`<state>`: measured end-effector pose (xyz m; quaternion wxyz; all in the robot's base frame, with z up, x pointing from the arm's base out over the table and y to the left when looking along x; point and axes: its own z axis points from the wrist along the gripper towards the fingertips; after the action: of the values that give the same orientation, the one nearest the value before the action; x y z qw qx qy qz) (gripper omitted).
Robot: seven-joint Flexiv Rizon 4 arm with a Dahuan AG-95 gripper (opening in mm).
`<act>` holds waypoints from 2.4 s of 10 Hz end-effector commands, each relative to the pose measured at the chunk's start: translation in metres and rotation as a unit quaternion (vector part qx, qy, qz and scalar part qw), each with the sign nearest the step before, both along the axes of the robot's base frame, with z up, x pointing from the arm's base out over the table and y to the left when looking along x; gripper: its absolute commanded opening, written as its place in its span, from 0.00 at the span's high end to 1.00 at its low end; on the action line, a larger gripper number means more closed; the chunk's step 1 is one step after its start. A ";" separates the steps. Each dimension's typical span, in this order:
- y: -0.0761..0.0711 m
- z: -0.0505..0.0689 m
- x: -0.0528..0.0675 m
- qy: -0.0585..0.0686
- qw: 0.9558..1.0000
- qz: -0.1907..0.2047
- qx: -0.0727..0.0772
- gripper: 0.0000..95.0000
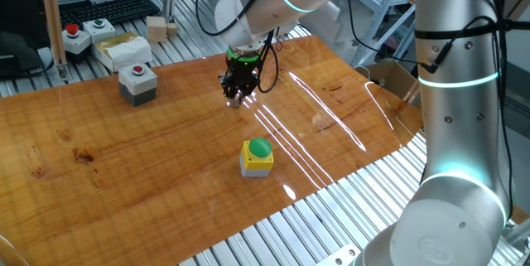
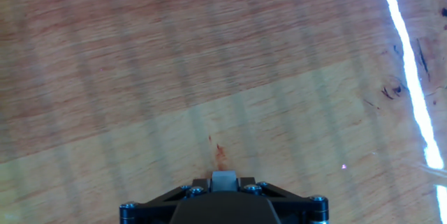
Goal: Hold a small block with the gripper and sweep it from left to right on the table
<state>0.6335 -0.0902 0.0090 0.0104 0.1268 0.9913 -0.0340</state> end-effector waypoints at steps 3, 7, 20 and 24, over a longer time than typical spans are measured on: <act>0.001 -0.001 -0.002 -0.012 1.000 0.014 0.012 1.00; 0.001 -0.001 -0.002 -0.011 0.999 0.039 0.021 1.00; 0.001 -0.001 -0.002 -0.009 0.993 0.119 0.005 1.00; 0.001 -0.002 -0.002 -0.007 0.993 0.115 0.009 1.00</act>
<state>0.6314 -0.0890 0.0085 0.0193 0.0115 0.9994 -0.0248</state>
